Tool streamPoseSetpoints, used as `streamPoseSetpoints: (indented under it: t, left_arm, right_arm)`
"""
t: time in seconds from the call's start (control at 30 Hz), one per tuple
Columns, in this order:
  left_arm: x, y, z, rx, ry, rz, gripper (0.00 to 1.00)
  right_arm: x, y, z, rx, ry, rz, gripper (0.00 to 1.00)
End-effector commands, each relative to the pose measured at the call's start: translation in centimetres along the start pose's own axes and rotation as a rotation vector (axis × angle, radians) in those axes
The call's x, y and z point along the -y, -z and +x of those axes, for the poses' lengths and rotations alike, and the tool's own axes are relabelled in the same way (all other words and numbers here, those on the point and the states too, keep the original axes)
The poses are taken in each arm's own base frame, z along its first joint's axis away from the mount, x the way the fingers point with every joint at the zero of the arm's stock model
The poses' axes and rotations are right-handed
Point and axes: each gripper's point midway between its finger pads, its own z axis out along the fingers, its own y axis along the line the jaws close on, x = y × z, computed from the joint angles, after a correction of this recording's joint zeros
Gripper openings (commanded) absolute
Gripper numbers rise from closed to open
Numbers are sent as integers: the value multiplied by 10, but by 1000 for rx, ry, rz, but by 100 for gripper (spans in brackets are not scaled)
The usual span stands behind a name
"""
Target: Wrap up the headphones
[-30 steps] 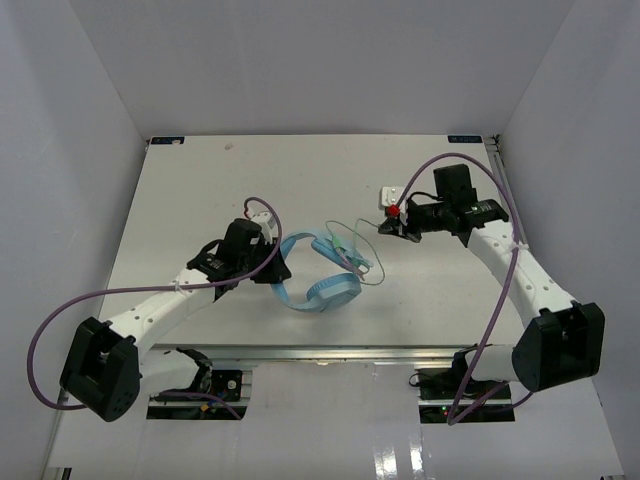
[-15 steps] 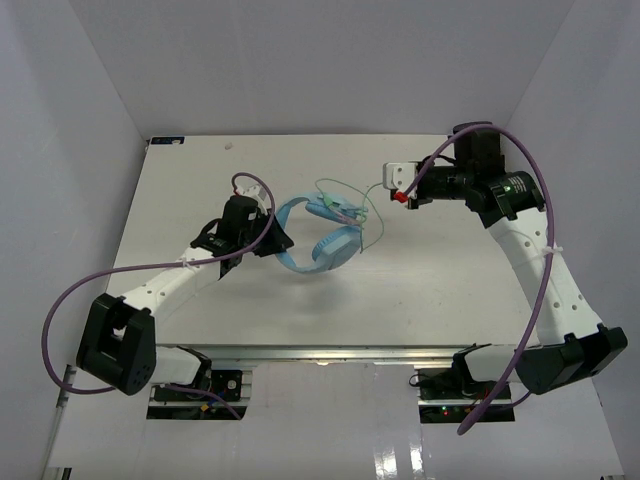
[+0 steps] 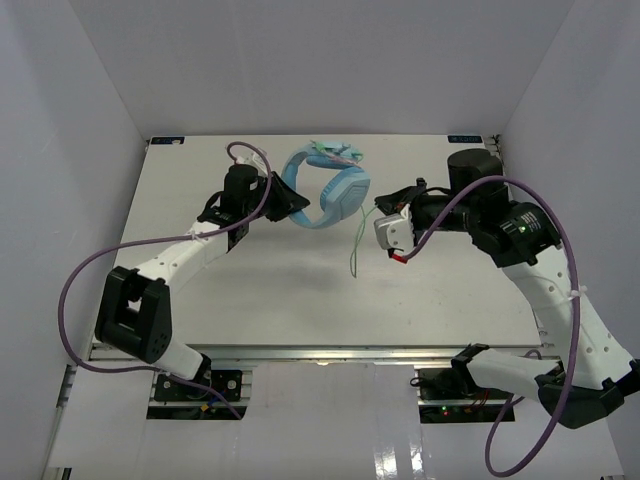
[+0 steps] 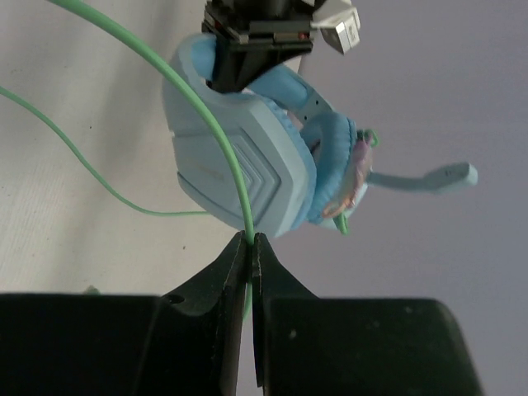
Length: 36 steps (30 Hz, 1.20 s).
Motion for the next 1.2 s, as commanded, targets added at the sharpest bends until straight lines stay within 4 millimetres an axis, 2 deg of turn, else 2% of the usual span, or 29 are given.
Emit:
streamPoseSetpoints:
  t: [0.0, 0.13, 0.27, 0.4, 0.43, 0.57, 0.63, 0.73, 0.83, 0.97, 1.07, 1.17]
  left_arm:
    - [48, -11, -25, 26, 44, 140, 0]
    - [43, -32, -22, -5, 32, 104, 0]
    - [20, -59, 1, -81, -8, 19, 0]
    - [-4, -80, 29, -167, -40, -22, 0]
    - [-13, -86, 38, -194, -44, -35, 0]
    - [-19, -102, 65, -269, -89, -28, 0]
    - [-18, -110, 85, -323, -126, -16, 0]
    - [-3, -119, 103, -373, -194, 14, 0]
    - [8, -127, 112, -392, -227, 29, 0]
    - [19, -128, 106, -374, -192, 44, 0]
    - [30, -124, 100, -370, -145, 95, 0]
    - [42, -119, 88, -349, -79, 150, 0]
  right_arm:
    - [27, -2, -16, -61, 149, 47, 8]
    - [44, -6, -32, -88, 227, 93, 8]
    - [81, 7, -34, -165, 292, 211, 8]
    - [112, 28, -35, -240, 366, 299, 8]
    - [115, 30, -35, -252, 385, 305, 8]
    - [127, 36, -33, -299, 465, 334, 8]
    - [129, 35, -35, -299, 485, 334, 8]
    - [124, 25, -39, -281, 504, 301, 8]
    - [113, 12, -45, -251, 501, 258, 8]
    - [99, 4, -52, -238, 488, 226, 8]
    - [91, 3, -49, -250, 503, 202, 8]
    - [90, 6, -49, -262, 535, 197, 8]
